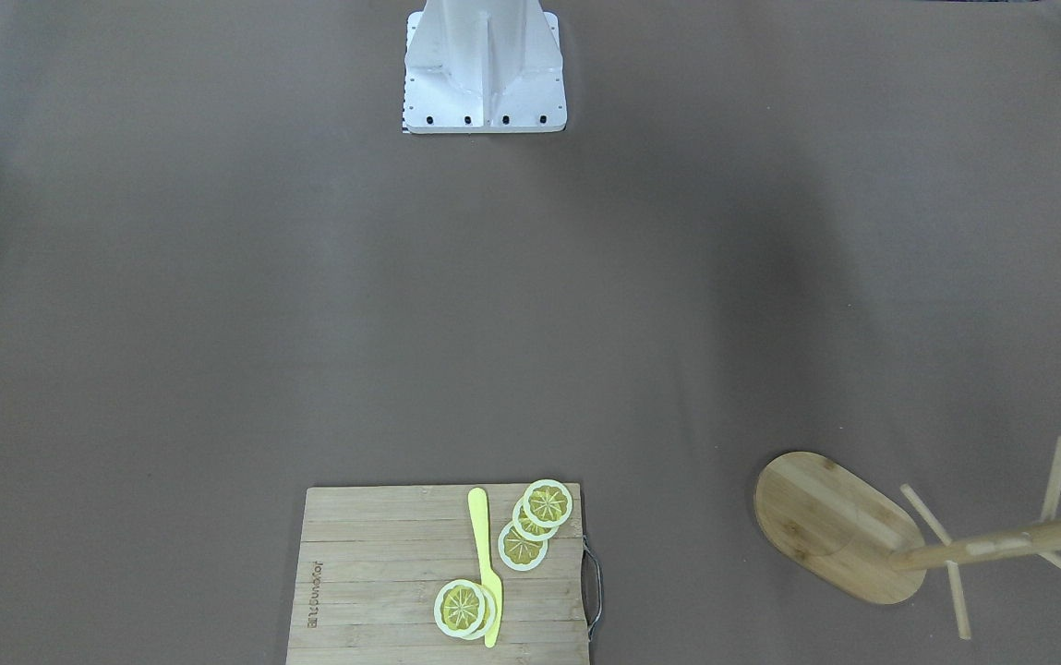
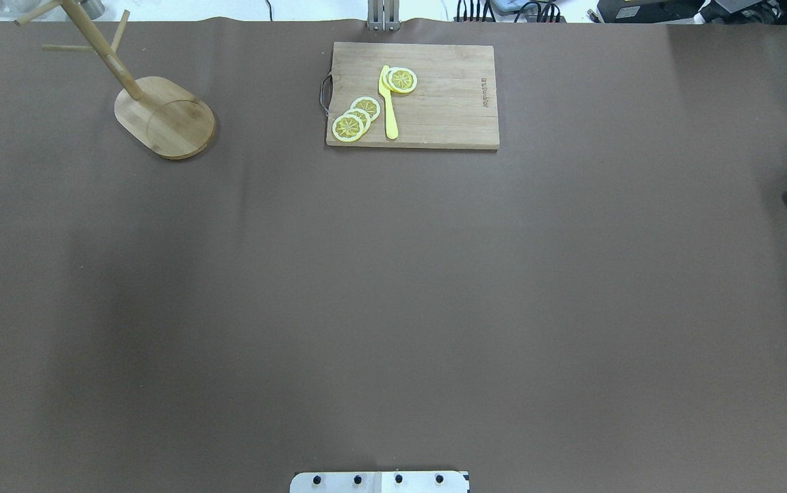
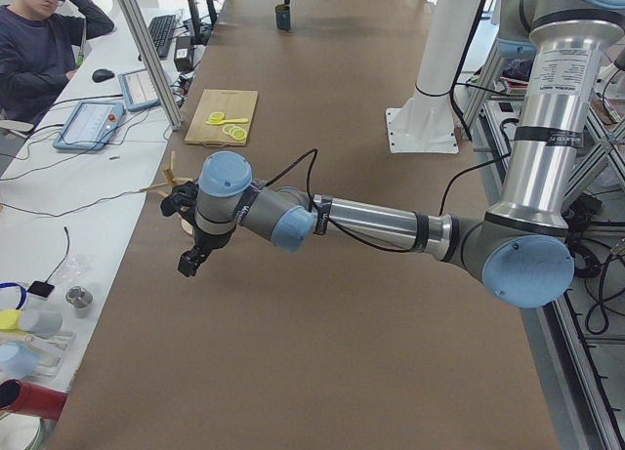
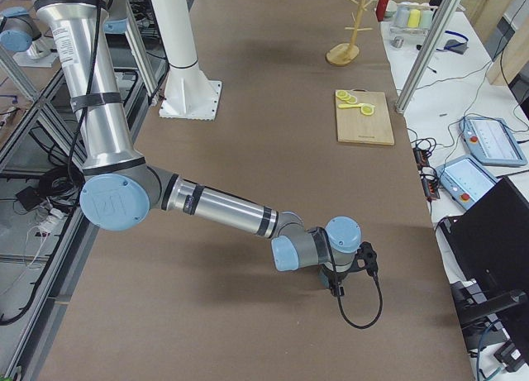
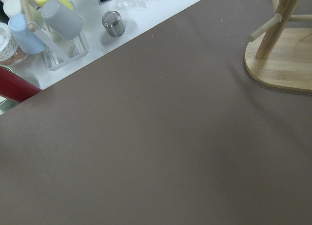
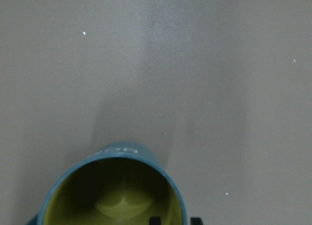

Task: Hang cup on storage rack

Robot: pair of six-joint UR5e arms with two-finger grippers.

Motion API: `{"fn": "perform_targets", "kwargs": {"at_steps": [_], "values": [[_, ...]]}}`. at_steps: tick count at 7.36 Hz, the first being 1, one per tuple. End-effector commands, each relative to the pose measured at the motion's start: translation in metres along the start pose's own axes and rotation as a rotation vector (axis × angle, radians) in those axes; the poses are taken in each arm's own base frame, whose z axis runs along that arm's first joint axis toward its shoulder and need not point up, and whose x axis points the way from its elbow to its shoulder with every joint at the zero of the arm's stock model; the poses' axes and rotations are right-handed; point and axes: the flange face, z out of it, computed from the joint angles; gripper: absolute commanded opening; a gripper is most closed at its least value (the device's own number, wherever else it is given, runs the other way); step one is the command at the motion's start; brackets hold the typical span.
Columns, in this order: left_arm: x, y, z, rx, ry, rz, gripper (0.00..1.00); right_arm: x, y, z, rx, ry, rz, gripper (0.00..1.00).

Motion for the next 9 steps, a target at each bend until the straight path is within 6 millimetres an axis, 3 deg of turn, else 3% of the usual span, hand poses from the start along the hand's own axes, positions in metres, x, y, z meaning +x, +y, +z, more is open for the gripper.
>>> {"fn": "perform_targets", "kwargs": {"at_steps": [1,3,6,7,9], "values": [[0.000,0.001,0.000,-0.001,0.000,-0.001,0.99,-0.002,-0.001,-0.003,0.008,0.000,-0.004,0.00],[-0.001,0.002,0.003,-0.006,0.003,-0.004,0.99,-0.016,-0.017,-0.019,0.040,-0.009,-0.012,0.00],[0.000,0.012,0.008,-0.006,0.006,0.001,0.99,-0.059,-0.025,-0.066,0.130,-0.046,0.143,0.00],[0.000,0.012,0.007,-0.005,0.005,0.002,0.99,-0.085,-0.023,-0.070,0.134,-0.079,0.192,0.00],[0.000,0.014,0.008,-0.007,0.006,0.000,0.99,-0.186,-0.014,-0.089,0.148,-0.151,0.293,0.00]]}}
